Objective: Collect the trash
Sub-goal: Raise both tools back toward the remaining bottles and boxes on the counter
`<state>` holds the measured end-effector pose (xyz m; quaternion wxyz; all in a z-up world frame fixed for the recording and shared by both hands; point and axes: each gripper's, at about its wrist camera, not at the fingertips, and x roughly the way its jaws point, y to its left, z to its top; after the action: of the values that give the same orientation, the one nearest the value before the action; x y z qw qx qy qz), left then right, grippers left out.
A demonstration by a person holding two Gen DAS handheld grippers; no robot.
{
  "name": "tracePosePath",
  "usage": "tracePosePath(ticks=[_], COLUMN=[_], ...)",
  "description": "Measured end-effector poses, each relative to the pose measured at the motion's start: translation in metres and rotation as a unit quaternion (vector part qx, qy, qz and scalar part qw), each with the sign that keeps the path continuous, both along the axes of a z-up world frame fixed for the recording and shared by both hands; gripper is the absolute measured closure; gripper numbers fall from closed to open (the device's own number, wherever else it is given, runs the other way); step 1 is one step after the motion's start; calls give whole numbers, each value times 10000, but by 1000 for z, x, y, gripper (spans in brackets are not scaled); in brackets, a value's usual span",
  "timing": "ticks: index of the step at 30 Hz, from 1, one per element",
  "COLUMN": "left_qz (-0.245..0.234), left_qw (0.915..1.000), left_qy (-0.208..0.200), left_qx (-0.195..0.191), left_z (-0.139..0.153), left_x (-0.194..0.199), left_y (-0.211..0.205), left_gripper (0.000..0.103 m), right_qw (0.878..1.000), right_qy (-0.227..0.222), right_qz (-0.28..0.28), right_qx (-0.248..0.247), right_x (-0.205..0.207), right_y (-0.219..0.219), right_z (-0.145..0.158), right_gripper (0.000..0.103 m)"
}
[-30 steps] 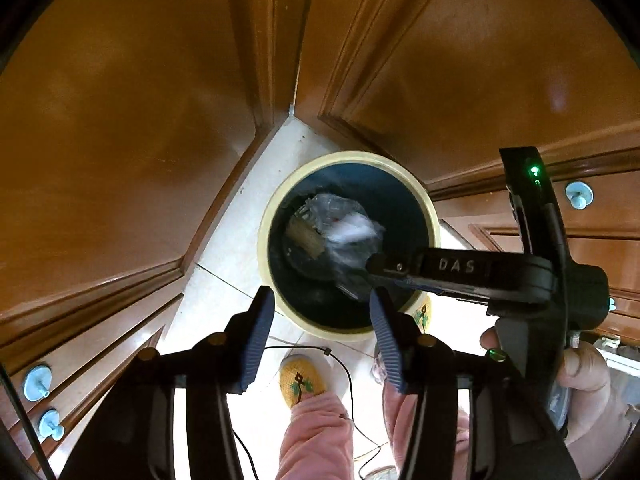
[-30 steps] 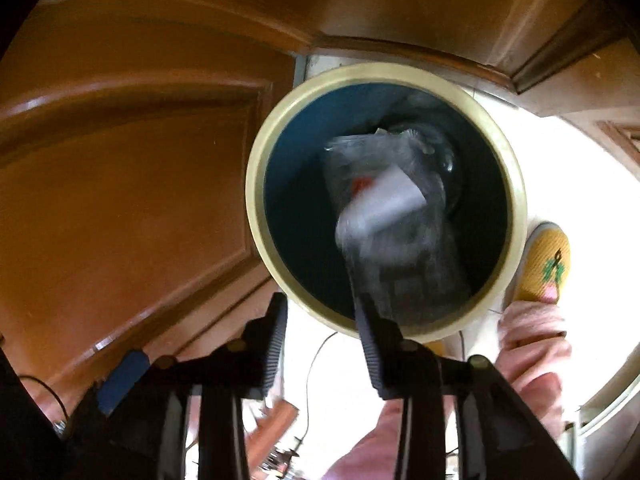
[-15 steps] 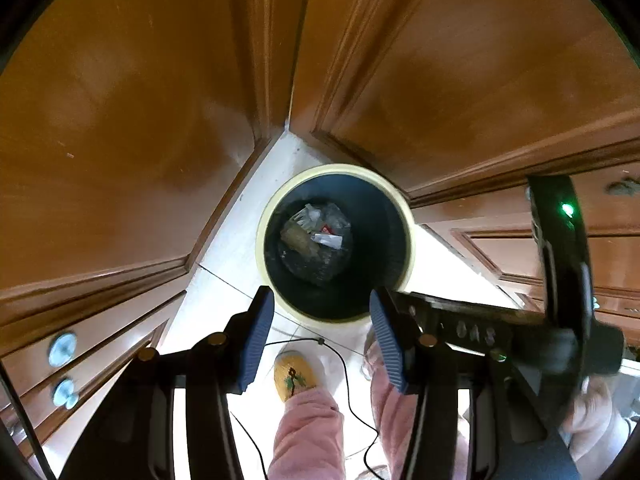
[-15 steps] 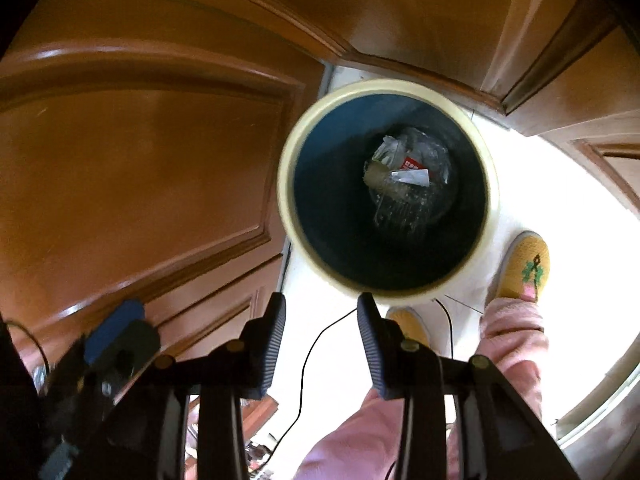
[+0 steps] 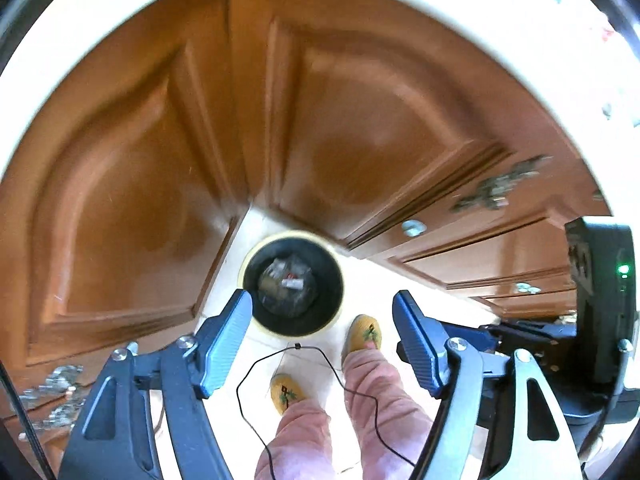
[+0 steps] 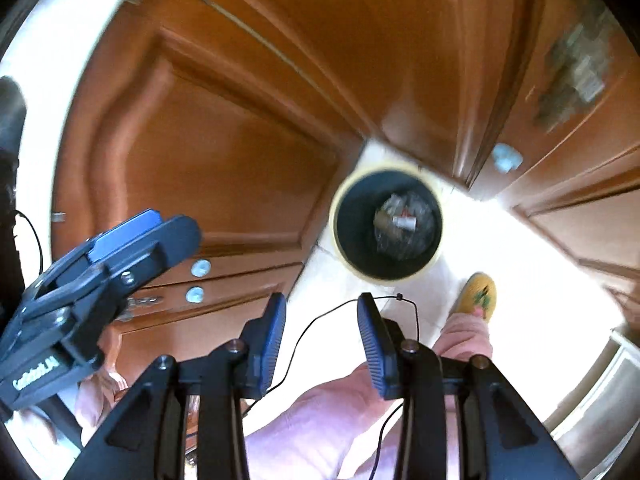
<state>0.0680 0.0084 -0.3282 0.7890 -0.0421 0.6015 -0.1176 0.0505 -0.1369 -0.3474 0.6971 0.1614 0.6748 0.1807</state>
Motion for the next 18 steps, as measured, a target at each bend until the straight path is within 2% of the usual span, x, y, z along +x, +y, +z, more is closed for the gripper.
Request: tracePosePath(ticks=[6, 10, 14, 18], left_qz=[-324, -483, -578, -581], left_qw=[9984, 9958, 9926, 9897], left_qy=[-438, -758, -1056, -1297], left_qx=[-121, -199, -165, -181], left_z=[79, 129, 173, 208], left_x=[-12, -21, -29, -31], left_y=[-20, -28, -34, -41], left_gripper=[25, 24, 17, 17], right_qw=[9978, 9939, 9889, 9828], right_qy=[-651, -1087, -1465, -1814], right_qz=[-137, -169, -212, -248], right_qx=[-14, -50, -120, -231], right_x=[-18, -32, -43, -50], right_y=[-20, -31, -42, -56], right_z=[87, 137, 178, 209], right_gripper=[66, 66, 66, 66])
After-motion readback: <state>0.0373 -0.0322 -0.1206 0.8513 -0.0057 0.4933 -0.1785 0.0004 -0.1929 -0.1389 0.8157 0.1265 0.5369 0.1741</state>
